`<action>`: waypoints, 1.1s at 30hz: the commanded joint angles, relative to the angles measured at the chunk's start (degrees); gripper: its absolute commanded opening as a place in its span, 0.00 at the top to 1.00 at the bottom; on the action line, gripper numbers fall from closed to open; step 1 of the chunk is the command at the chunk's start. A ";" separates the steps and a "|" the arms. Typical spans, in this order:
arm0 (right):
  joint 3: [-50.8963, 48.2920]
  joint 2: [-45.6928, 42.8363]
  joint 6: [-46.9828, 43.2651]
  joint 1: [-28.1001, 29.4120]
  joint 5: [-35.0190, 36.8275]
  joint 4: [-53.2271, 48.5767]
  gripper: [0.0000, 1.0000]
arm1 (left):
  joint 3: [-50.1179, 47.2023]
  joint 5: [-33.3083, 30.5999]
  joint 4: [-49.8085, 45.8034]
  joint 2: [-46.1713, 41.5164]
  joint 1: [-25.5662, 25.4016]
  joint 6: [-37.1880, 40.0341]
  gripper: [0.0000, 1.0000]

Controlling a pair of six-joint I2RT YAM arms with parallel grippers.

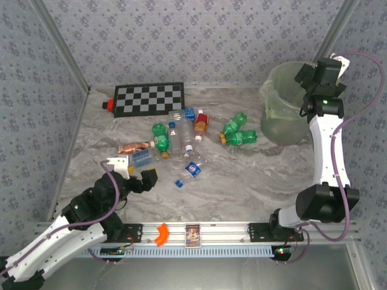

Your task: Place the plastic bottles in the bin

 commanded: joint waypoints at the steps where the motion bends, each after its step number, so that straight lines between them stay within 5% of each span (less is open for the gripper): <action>1: -1.15 -1.89 1.11 0.35 -2.65 -1.23 0.00 | 3.09 -1.51 -0.53 1.04 0.08 -0.77 0.00; 18: -6.61 -12.76 2.00 11.75 -11.41 0.05 0.00 | 6.93 -0.42 0.25 15.27 3.14 -4.10 0.00; 28: -14.36 -18.20 -0.32 27.65 -16.31 2.46 0.00 | 6.55 12.22 1.27 21.28 20.82 -5.61 0.00; 33: -21.95 -21.25 -1.18 38.52 -17.70 7.68 0.00 | 6.58 13.32 2.84 24.45 28.15 -5.99 0.00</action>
